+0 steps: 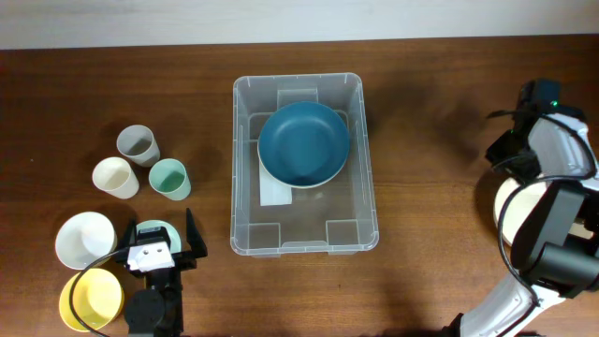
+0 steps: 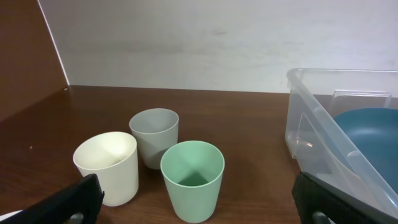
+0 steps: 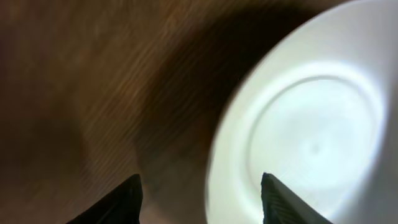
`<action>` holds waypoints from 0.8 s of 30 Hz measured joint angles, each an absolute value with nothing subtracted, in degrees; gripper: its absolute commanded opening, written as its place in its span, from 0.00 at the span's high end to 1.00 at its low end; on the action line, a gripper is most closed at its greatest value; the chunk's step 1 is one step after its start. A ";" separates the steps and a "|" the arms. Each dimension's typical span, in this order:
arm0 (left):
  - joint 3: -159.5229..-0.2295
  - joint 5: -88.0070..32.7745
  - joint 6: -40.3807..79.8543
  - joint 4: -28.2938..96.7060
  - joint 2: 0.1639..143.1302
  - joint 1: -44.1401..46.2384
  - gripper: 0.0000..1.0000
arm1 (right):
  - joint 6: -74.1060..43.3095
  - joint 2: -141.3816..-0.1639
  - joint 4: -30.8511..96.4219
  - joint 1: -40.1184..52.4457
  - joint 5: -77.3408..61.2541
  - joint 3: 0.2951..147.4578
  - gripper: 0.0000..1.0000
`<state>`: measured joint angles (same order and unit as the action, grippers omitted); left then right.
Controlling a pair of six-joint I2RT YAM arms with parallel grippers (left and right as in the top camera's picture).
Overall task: Pack container
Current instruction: 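Move the right gripper to the remaining cream bowl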
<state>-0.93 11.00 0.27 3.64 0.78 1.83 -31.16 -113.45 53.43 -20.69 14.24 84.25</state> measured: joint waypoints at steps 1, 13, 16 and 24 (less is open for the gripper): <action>-0.93 11.00 0.30 3.66 0.78 1.83 0.01 | -31.27 -113.69 51.44 -20.69 14.02 82.67 0.43; -0.93 11.00 0.27 3.66 0.78 1.83 0.01 | -31.42 -113.95 41.47 -20.69 15.90 73.41 0.61; -0.93 10.98 0.27 3.66 0.78 1.83 0.01 | -31.51 -113.97 41.32 -20.69 16.27 73.14 0.78; -0.93 11.00 0.27 3.66 0.78 1.83 0.01 | -31.18 -113.95 41.15 -20.64 17.91 73.14 0.96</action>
